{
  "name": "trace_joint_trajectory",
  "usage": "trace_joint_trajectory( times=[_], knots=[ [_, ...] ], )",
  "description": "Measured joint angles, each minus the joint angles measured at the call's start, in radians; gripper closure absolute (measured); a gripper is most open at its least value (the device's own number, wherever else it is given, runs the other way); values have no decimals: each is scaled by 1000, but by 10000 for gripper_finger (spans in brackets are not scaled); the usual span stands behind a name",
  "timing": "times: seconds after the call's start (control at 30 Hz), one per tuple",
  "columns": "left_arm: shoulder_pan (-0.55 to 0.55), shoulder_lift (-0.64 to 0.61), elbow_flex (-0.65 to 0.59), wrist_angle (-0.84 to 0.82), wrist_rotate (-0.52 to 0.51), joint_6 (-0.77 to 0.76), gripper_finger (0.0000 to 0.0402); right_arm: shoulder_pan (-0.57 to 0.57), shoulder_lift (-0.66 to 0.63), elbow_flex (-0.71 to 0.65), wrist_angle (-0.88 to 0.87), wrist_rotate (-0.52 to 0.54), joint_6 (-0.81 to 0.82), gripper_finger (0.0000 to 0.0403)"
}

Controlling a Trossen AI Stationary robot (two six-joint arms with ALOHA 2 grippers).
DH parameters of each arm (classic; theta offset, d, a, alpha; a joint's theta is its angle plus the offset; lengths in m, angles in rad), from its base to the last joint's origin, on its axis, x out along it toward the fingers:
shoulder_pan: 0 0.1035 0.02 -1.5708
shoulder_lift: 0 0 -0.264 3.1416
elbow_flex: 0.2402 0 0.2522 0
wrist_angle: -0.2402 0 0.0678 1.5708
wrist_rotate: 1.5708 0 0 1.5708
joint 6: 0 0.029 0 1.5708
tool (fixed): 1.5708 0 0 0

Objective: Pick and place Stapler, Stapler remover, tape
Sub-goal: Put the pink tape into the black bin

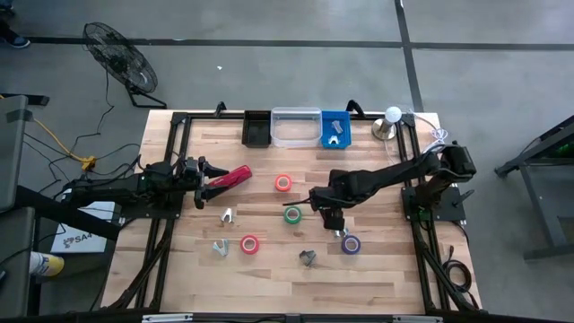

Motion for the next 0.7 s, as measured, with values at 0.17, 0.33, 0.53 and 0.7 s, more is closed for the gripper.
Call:
trace_joint_trajectory(
  times=[0.17, 0.33, 0.53, 0.7],
  knots=[
    [0, 0, 0, 0, 0, 0, 111, 1, 0, -15, 24, -60, 28, 168],
    [0, 0, 0, 0, 0, 0, 111, 1, 0, -98, 124, -98, 53, 138],
    [0, 0, 0, 0, 0, 0, 111, 1, 0, -153, 211, -87, 60, 118],
    [0, 0, 0, 0, 0, 0, 111, 14, 0, -162, 215, -115, 81, 120]
  ],
)
